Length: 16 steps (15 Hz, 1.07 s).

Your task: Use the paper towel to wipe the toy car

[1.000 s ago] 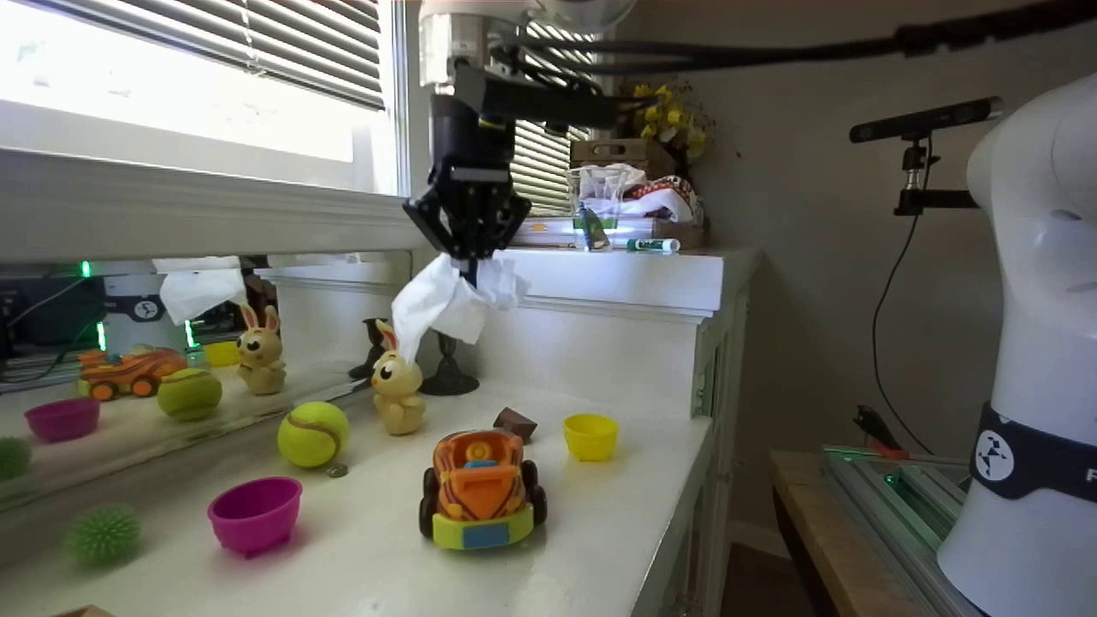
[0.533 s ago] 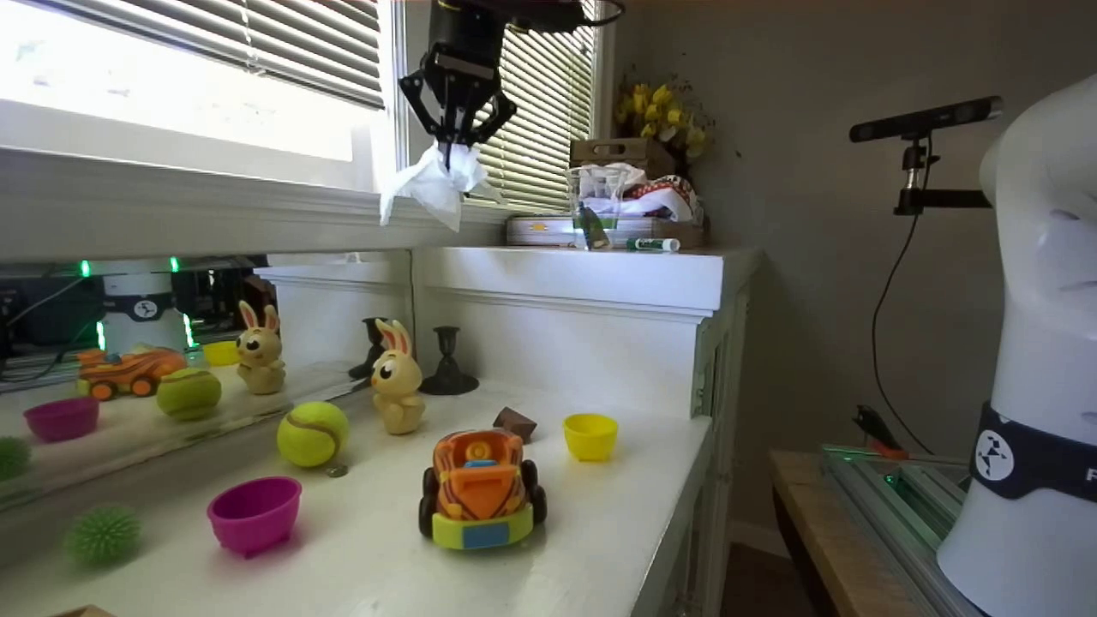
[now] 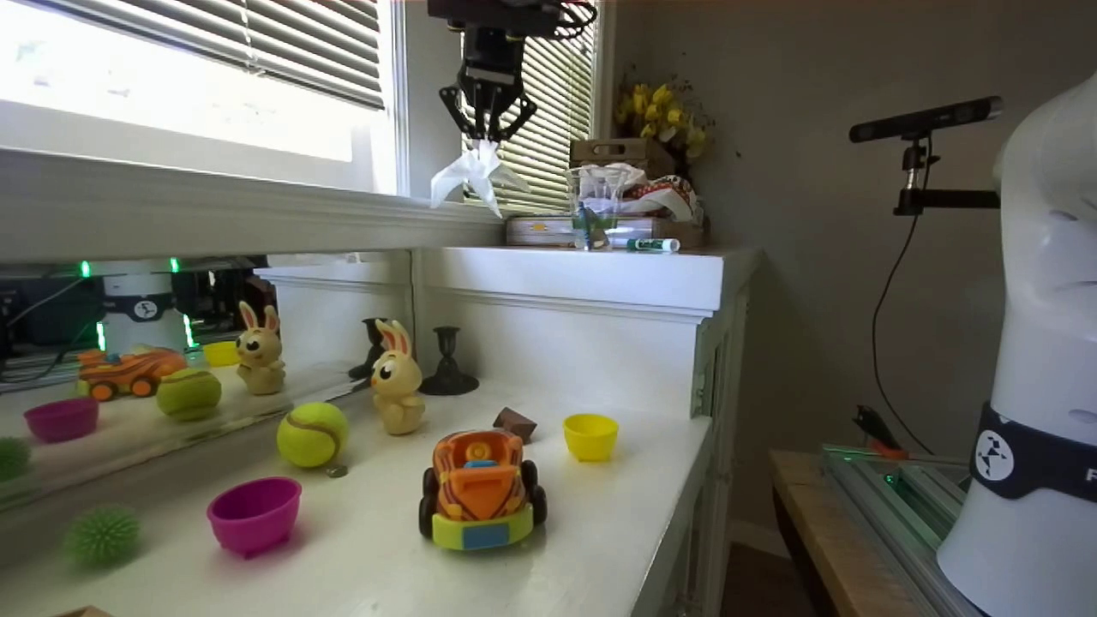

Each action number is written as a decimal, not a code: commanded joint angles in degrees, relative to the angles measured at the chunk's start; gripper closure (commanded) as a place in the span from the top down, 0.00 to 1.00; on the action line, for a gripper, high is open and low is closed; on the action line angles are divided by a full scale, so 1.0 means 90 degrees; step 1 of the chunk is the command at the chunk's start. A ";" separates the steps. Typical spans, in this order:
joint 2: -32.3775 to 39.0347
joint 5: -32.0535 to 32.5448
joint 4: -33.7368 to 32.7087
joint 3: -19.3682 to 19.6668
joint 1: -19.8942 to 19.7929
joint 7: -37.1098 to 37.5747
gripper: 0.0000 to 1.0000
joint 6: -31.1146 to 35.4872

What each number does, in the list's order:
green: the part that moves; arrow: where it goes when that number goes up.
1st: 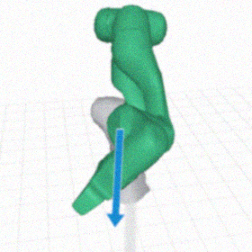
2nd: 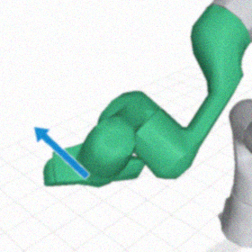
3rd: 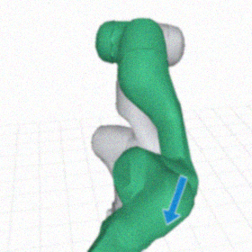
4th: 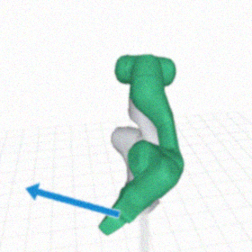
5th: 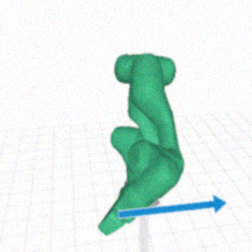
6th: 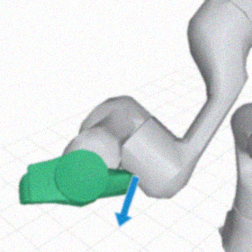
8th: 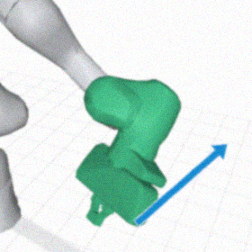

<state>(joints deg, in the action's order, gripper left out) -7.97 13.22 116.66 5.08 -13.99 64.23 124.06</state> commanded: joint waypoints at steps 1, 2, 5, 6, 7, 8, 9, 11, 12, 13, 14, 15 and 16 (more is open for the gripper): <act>0.0612 0.0004 -0.0668 0.0269 -0.0056 0.0549 0.01 -0.0407; 0.0745 -0.0017 -0.0763 0.0363 -0.0052 0.0644 0.01 -0.0456; 0.1101 -0.0133 -0.1042 0.0612 -0.0025 0.0783 0.01 -0.0587; 0.1222 -0.0279 -0.1147 0.0676 -0.0014 0.0697 0.01 -0.0727; 0.1320 -0.0344 -0.1214 0.0731 -0.0011 0.0621 0.01 -0.0798; 0.1422 -0.0465 -0.1310 0.0773 -0.0008 0.0557 0.01 -0.0981; 0.1503 -0.0512 -0.1388 0.0809 -0.0004 0.0588 0.01 -0.1121; 0.1659 -0.0568 -0.1501 0.0874 -0.0004 0.0597 0.01 -0.1235; 0.1735 -0.0609 -0.1566 0.0903 -0.0009 0.0585 0.01 -0.1295; 0.1819 -0.0606 -0.1622 0.0935 -0.0015 0.0600 0.01 -0.1309; 0.1896 -0.0605 -0.1668 0.0972 -0.0024 0.0605 0.01 -0.1329; 0.1966 -0.0605 -0.1715 0.1003 -0.0028 0.0605 0.01 -0.1350; 0.2032 -0.0626 -0.1742 0.1034 -0.0035 0.0593 0.01 -0.1323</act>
<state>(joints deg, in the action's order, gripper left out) 7.53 9.70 104.43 13.37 -14.29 69.75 114.02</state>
